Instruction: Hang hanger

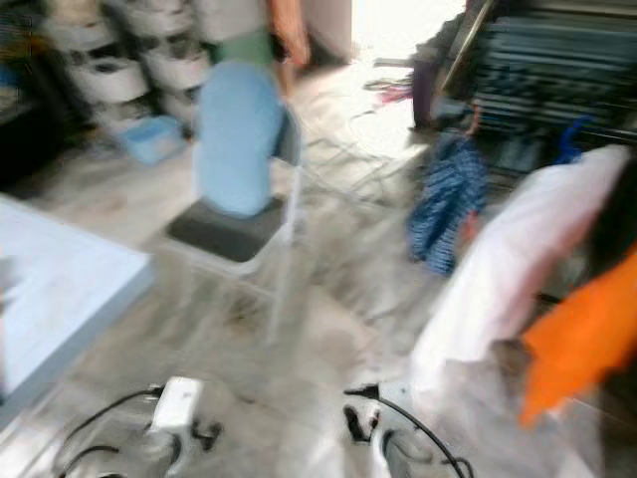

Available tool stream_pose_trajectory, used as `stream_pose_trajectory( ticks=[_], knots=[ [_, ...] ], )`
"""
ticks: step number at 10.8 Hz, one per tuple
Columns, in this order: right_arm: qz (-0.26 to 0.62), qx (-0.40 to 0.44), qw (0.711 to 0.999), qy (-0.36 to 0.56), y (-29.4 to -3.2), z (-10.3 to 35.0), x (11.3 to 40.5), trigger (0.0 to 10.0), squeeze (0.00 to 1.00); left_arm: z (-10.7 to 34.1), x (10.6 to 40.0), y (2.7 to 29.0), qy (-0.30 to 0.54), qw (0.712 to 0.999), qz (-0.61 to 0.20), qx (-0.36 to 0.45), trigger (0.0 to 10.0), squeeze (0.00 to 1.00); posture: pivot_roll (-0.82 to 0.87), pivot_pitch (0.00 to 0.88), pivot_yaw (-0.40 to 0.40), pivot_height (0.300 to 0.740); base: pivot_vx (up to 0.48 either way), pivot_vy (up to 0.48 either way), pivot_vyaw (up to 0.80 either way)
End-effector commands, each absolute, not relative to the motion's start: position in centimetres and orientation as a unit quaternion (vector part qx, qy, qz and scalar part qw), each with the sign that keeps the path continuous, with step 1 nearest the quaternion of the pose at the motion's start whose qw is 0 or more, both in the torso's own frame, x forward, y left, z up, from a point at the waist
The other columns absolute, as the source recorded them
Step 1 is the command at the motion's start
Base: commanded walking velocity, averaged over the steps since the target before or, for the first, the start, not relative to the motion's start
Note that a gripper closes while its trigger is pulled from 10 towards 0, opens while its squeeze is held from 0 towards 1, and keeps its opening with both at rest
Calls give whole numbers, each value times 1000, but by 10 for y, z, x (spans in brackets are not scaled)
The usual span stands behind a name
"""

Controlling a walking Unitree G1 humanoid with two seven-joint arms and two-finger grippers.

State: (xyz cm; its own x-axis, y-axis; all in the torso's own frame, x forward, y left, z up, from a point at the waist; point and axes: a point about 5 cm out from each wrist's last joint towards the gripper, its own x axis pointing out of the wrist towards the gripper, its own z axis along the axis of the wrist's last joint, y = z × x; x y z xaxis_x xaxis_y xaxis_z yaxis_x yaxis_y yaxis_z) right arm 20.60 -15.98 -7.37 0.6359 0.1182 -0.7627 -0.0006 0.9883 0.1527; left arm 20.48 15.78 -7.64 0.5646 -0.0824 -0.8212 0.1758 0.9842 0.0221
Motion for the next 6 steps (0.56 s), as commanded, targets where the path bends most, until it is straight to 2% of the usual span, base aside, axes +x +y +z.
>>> stream_pose_trajectory(
  ticks=[1, 6],
  knots=[
    [36, 76, 903, 422, -156, -72, 209, 10000, 0, -78, 202, 167, 468, 880, -63, 61, 10000, 0, -158, 10, 53, 740, 0, 0, 425],
    [8, 83, 898, 433, -164, -75, 204, 10000, 0, -76, 205, 169, 469, 882, -40, 28, 10000, 0, -132, 11, 50, 740, 0, 0, 0]
  ],
)
